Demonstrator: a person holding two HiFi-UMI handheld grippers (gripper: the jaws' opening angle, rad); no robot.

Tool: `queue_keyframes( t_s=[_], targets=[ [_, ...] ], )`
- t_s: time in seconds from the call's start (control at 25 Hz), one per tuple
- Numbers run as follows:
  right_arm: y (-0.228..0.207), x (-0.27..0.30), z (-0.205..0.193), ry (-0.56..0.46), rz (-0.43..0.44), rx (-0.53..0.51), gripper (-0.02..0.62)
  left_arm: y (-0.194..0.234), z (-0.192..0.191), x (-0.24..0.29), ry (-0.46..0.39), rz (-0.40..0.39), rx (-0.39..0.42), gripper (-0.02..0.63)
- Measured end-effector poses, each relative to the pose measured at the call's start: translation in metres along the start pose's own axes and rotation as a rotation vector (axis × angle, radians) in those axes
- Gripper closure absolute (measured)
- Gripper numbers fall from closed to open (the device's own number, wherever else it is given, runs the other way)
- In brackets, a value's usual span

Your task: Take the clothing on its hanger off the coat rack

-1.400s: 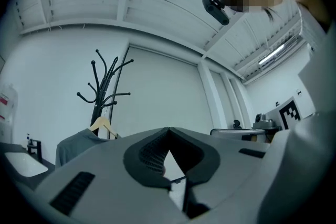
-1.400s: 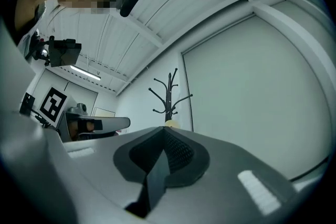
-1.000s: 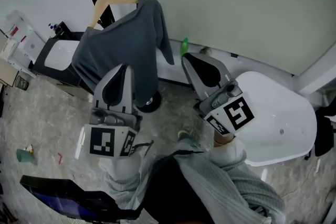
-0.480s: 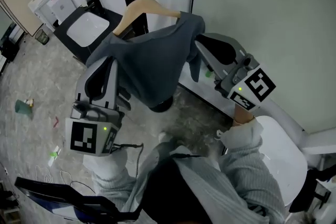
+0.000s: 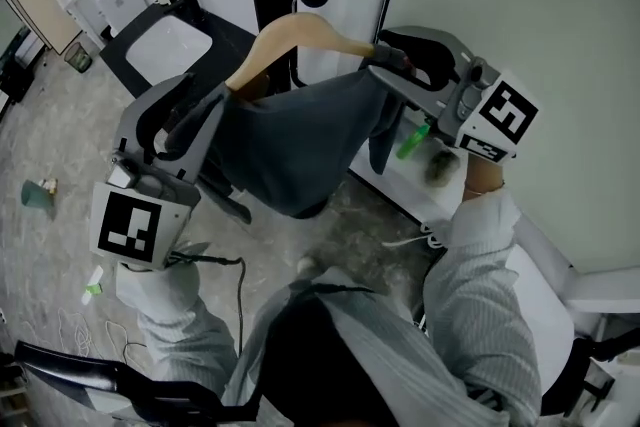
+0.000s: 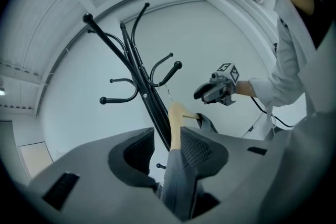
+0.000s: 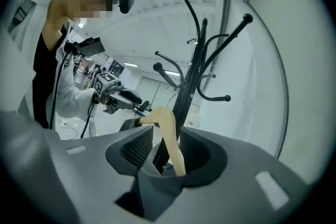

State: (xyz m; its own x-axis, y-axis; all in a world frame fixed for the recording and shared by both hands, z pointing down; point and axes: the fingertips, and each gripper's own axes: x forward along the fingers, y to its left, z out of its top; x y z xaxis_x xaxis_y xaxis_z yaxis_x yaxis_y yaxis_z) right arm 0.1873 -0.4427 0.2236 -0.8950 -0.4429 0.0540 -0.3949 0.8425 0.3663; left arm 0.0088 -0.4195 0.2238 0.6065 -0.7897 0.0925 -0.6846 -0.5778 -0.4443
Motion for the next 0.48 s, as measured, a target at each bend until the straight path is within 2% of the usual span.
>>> queue_keyframes(
  t_s=[0.2, 0.36, 0.48],
  targets=[
    [-0.011, 0.012, -0.011, 0.073, 0.181, -0.004, 0.436, -0.007, -0.012, 0.017, 0.100, -0.135, 0.032, 0.416],
    [-0.020, 0.020, -0.024, 0.137, 0.304, 0.045, 0.436, -0.003, -0.023, 0.027, 0.119, -0.176, 0.022, 0.414],
    [-0.026, 0.029, -0.042, 0.201, 0.394, 0.097, 0.436, 0.002, -0.038, 0.040, 0.141, -0.193, -0.018, 0.414]
  ],
)
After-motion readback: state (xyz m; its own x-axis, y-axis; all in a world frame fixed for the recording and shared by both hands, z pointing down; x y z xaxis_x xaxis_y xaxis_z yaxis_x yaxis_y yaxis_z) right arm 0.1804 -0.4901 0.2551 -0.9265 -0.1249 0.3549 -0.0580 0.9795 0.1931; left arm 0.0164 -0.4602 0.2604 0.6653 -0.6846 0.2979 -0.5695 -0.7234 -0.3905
